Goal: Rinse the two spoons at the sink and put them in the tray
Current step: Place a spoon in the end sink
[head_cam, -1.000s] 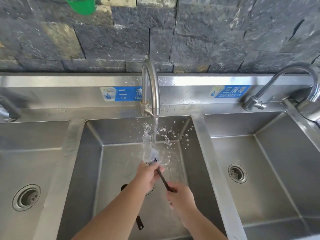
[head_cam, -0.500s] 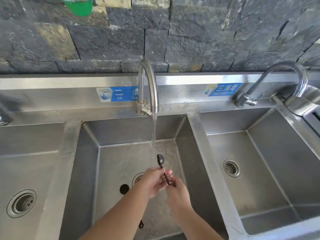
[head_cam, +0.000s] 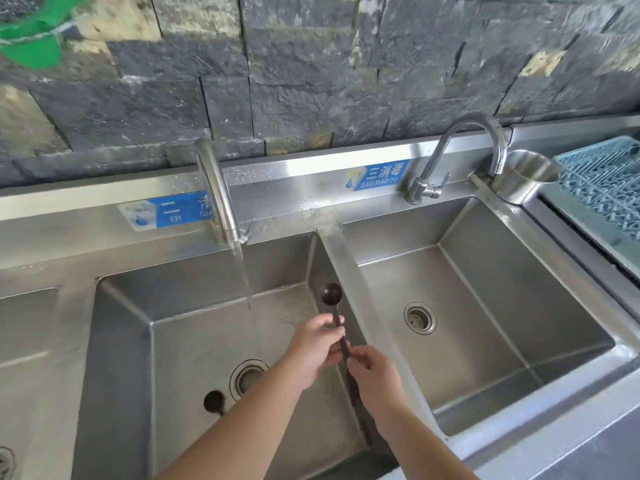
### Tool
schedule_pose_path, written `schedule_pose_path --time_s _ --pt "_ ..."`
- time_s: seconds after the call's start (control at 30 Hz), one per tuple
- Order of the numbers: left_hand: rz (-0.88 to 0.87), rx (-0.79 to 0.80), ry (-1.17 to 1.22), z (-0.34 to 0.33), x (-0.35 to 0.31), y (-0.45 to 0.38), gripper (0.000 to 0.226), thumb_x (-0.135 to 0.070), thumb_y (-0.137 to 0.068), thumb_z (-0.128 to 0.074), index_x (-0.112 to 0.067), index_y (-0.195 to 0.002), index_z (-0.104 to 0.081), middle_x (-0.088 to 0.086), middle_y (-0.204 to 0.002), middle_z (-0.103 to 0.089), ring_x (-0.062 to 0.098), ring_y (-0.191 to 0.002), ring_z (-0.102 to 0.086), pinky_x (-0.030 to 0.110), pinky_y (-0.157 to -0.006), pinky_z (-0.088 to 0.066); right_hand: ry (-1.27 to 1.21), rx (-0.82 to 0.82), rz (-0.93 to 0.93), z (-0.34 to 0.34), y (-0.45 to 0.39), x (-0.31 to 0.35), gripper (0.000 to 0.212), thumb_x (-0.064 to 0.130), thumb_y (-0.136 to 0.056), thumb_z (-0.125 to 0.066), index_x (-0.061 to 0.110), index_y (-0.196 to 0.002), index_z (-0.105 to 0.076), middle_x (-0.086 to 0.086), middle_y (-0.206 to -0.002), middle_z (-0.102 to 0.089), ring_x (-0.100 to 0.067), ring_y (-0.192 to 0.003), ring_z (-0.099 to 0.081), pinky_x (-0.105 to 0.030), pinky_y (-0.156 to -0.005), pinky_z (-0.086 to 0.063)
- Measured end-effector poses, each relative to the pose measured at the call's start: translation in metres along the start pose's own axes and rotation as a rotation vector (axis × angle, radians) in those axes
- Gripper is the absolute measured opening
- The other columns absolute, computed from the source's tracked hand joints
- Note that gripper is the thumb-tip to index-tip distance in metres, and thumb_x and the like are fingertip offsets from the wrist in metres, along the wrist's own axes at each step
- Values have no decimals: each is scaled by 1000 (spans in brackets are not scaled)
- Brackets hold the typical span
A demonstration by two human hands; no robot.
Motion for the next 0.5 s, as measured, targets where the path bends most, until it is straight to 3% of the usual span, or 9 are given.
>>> schedule_pose_path --time_s 0.1,0.23,0.33,0.43,0.5 --pt "-37 11 -92 -40 -8 -14 13 -10 -88 -65 -20 -96 -69 2 -80 -66 16 -70 -69 27 -58 -55 6 -53 24 44 -26 1 22 14 -87 -65 30 -74 -72 16 -58 -69 4 -49 -58 -13 -47 -43" --pt "-108 -14 -245 -101 -15 -48 12 -16 -82 -73 -28 -87 -73 -7 -76 -69 4 -63 -68 19 -53 -50 42 -42 17 104 -74 -9 19 20 -86 -66 29 -70 -73 20 -51 -65 5 -43 -53 -16 -47 -37" --pt "-161 -49 -412 -151 -10 -78 12 -17 -79 -74 -28 -81 -70 -11 -68 -67 5 -62 -65 18 -57 -46 21 -6 -27 144 -114 -30 17 17 -85 -66 25 -73 -75 14 -49 -63 0 -41 -48 -23 -51 -39" --pt "-121 -54 -529 -196 14 -110 13 -16 -75 -78 -22 -84 -70 -8 -69 -67 6 -61 -63 13 -58 -51 -64 54 -156 174 -151 -69 20 5 -84 -66 18 -71 -74 -3 -62 -68 -12 -42 -49 -24 -45 -41" --pt "-46 -69 -593 -216 38 -132 14 -15 -73 -78 -16 -86 -74 4 -77 -73 17 -69 -68 26 -68 -59 -31 79 -250 189 -175 -99 23 2 -83 -67 16 -66 -72 -12 -63 -67 -14 -43 -53 -27 -47 -47"
Point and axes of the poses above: each hand's wrist, its own y-axis away from the middle knuckle, its own z-axis out of the back of the hand, x = y × z, the point moved 10 cm from there along -y, towards the middle knuckle
